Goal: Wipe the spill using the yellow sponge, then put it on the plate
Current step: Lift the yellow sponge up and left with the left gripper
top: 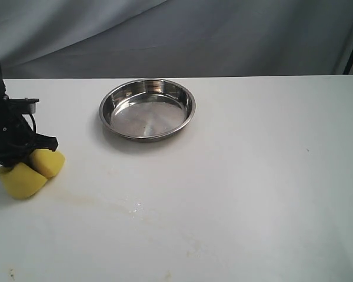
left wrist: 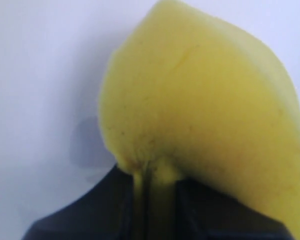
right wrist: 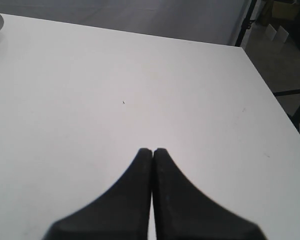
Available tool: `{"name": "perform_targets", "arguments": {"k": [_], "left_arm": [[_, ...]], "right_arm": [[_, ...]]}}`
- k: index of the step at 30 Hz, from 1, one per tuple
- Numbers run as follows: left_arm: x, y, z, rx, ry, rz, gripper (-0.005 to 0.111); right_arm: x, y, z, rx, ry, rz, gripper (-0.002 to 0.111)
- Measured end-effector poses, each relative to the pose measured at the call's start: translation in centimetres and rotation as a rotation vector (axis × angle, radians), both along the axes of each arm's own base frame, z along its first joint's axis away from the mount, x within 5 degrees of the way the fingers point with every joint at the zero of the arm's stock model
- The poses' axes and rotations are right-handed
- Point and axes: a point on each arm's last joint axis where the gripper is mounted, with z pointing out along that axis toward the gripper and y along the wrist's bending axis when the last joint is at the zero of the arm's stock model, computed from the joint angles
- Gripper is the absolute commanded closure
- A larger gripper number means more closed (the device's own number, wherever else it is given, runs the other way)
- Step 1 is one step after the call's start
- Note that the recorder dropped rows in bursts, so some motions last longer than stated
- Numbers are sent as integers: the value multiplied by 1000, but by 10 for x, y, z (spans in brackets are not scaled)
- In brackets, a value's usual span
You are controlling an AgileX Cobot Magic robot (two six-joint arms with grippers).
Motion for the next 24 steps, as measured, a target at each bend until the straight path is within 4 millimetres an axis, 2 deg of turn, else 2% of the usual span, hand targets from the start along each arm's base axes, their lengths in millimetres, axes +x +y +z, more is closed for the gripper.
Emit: {"name": "perform_targets", "arguments": {"k": [6, 13, 16, 20, 24], "left_arm": [[4, -2, 23, -59, -121, -31, 107], [-2, -12, 87, -169, -314, -85, 107], [-6, -14, 105, -187, -367, -102, 107], [-11, -16, 118, -205, -393, -105, 107], [-12, -20, 118, -217, -389, -120, 107]], "right_arm": [[0, 0, 0, 0, 0, 0, 108], [0, 0, 0, 0, 0, 0, 108], [0, 0, 0, 0, 0, 0, 108], [0, 0, 0, 0, 0, 0, 108], [0, 0, 0, 0, 0, 0, 108]]}}
